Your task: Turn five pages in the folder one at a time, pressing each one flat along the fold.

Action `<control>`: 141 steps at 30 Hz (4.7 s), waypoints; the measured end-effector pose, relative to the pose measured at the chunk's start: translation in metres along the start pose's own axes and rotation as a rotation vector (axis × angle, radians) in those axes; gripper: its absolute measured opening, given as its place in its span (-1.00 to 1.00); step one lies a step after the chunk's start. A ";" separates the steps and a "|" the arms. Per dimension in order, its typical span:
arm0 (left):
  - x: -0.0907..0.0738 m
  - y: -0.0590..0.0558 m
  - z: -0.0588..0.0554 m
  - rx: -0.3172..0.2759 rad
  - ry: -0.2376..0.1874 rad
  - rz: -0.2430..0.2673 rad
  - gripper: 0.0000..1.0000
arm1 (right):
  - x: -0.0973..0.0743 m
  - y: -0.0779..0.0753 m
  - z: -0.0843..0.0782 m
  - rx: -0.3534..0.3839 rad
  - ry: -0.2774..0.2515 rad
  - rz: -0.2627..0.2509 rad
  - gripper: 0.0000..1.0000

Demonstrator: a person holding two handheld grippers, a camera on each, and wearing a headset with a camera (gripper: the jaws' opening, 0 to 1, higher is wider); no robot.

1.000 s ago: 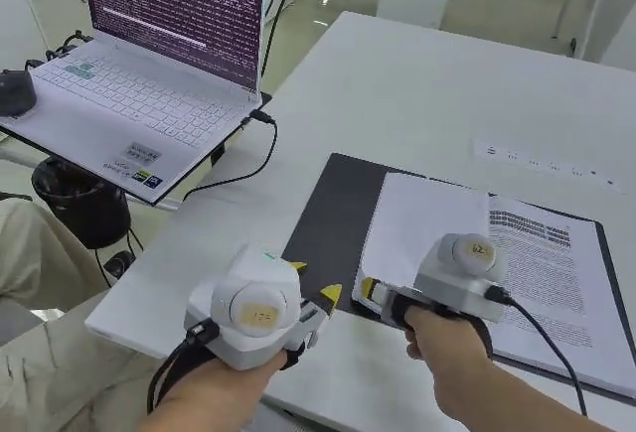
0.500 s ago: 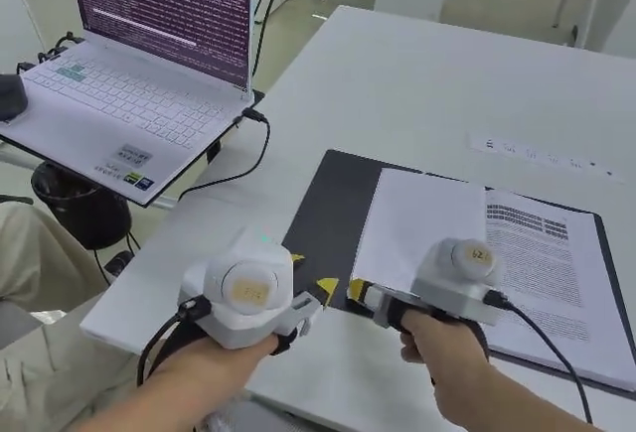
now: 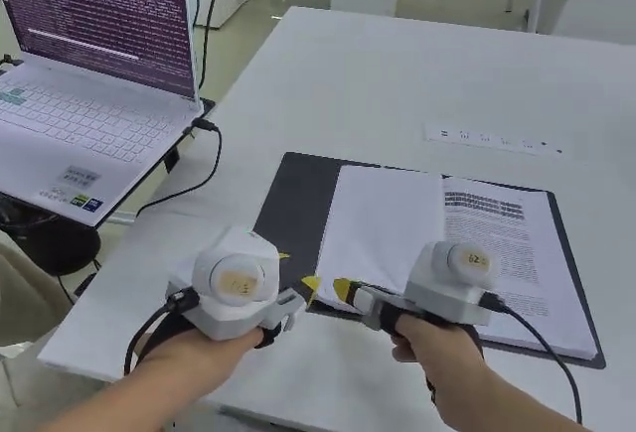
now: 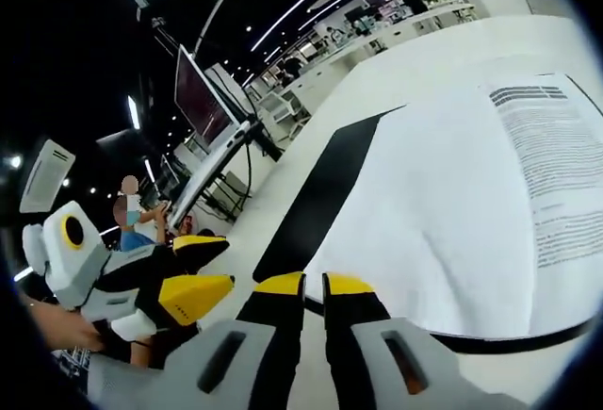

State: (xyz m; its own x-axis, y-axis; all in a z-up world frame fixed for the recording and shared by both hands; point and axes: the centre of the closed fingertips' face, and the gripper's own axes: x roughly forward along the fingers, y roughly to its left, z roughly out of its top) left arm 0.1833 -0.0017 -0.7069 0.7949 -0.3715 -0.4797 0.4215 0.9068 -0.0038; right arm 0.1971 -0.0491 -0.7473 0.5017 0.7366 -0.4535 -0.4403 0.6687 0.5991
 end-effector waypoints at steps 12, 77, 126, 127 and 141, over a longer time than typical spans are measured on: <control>0.059 -0.022 -0.028 -0.028 0.090 -0.009 -0.53 | -0.041 -0.066 0.042 -0.054 -0.109 -0.083 -1.00; 0.074 -0.016 -0.052 -0.091 0.005 0.078 -0.66 | 0.036 -0.177 0.164 0.076 -0.244 -0.202 -1.00; 0.075 -0.015 -0.053 -0.117 -0.014 0.087 -0.71 | 0.046 -0.196 0.163 0.018 -0.252 -0.189 -1.00; 0.075 -0.015 -0.053 -0.121 -0.015 0.088 -0.71 | 0.042 -0.190 0.159 0.019 -0.254 -0.185 -1.00; 0.075 -0.016 -0.053 -0.113 -0.012 0.090 -0.68 | 0.008 -0.155 0.124 -0.007 -0.244 -0.166 -1.00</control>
State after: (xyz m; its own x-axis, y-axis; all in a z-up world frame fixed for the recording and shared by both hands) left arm 0.2127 -0.0331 -0.7893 0.8329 -0.2892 -0.4719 0.2969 0.9530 -0.0599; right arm 0.3619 -0.1594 -0.7626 0.7310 0.5719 -0.3721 -0.3425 0.7792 0.5248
